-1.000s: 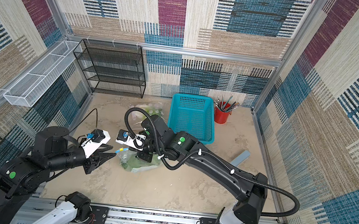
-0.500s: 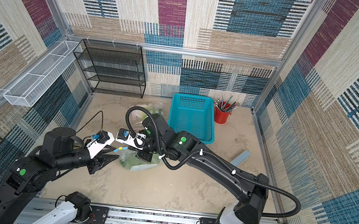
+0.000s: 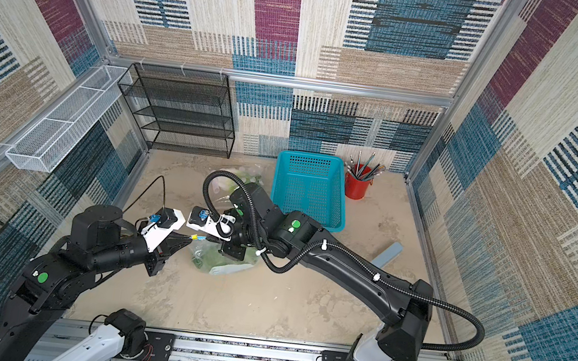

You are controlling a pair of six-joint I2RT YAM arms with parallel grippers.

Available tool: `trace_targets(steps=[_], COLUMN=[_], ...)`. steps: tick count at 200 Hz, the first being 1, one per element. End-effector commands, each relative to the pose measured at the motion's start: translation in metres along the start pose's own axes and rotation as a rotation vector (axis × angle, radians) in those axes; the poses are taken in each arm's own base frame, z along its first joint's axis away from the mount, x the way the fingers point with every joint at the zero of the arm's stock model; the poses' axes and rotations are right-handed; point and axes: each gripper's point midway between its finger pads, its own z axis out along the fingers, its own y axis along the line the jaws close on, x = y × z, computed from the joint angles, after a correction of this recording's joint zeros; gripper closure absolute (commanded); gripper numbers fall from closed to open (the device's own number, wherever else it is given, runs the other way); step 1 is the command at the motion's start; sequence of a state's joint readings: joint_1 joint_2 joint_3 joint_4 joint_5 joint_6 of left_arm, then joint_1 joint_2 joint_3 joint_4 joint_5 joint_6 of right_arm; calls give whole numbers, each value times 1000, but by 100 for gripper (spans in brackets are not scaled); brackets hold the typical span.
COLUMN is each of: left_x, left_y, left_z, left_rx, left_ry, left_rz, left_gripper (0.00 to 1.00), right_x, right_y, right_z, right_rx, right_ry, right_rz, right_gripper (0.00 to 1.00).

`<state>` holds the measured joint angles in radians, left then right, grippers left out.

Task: Open the zip-top bag and take out the chinese cabbages
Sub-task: Adjust the zipper food storage bag at the center of the board.

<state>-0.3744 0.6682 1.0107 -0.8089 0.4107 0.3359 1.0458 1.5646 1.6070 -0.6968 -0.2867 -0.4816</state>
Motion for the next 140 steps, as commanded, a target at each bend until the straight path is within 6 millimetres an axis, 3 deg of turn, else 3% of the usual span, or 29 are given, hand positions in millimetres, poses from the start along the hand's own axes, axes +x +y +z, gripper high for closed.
trace_targets(steps=[1, 12, 61, 74, 91, 107, 127, 140], left_x=[-8, -8, -13, -15, -16, -16, -16, -17], left_y=[-4, -4, -8, -10, -13, -14, -15, -16], left_z=[1, 1, -2, -3, -2, -1, -1, -2], left_rx=[28, 29, 48, 61, 78, 91, 100, 101], left_ry=[-36, -35, -61, -70, -71, -66, -63, -66], left_rz=[-2, -1, 14, 21, 24, 24, 27, 32], left_gripper=[96, 100, 100, 100, 100, 100, 100, 100], right_x=[-11, -11, -10, -14, -26, -38, -45, -45], right_y=[0, 0, -2, -5, -7, -6, -3, 0], right_z=[-2, -2, 0, -3, -12, -19, -18, -12], right_rx=[-2, -2, 5, 16, 13, -4, -39, -67], right_ry=[-44, -44, -41, -55, -105, -152, -169, -159], right_rz=[-4, -2, 0, -5, -20, -39, -53, -56], right_gripper=[100, 100, 100, 81, 66, 58, 56, 60])
